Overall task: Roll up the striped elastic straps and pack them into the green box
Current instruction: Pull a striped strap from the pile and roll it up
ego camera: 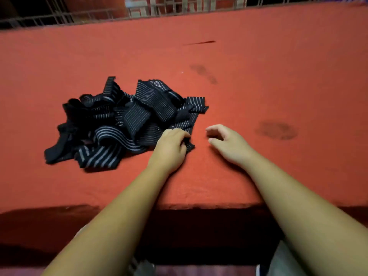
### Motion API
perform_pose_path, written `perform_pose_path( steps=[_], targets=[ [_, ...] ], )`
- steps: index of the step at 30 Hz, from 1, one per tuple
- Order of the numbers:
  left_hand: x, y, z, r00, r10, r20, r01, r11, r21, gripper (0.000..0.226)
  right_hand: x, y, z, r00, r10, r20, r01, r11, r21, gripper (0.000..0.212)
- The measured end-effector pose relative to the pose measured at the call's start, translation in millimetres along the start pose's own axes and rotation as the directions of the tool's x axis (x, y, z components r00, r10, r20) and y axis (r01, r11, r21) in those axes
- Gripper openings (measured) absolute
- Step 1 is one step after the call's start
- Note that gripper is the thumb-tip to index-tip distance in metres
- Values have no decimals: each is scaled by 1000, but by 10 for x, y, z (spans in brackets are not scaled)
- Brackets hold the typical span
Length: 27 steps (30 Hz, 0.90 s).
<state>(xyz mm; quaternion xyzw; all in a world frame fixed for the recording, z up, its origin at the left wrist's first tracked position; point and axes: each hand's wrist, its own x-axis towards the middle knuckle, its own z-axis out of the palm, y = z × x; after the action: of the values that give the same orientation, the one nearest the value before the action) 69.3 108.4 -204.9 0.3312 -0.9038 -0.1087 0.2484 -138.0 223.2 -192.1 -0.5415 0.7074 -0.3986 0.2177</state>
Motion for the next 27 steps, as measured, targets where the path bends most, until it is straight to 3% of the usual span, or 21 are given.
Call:
perform_pose_path(
  steps=[3,6,11,16,21,24,27],
  targets=[
    [-98,26,-13,994,-60,-96,66,996,66,33,-118,-31,44,999,-26,-39,20,987,-161,37],
    [-111,26,-25,981,-121,-153,141,982,128,40,-141,-74,61,997,-27,-74,12,980,-201,35],
    [-72,-43,5,967,-181,-180,185,983,7,27,-108,-47,74,995,-32,-93,15,984,-177,30],
    [-71,-85,-8,927,-228,-296,198,972,-130,14,-56,7,98,992,-53,-114,39,991,-124,25],
    [-163,-65,-88,911,-125,-393,39,975,-220,15,-72,34,84,990,-90,-108,88,996,-20,38],
    [-228,30,-109,935,3,-354,-98,963,-252,16,-125,-29,60,992,-67,-104,79,990,119,44],
    [-277,107,-123,933,182,-310,-249,949,-192,16,-160,-116,34,996,18,-84,8,956,294,34]
  ],
)
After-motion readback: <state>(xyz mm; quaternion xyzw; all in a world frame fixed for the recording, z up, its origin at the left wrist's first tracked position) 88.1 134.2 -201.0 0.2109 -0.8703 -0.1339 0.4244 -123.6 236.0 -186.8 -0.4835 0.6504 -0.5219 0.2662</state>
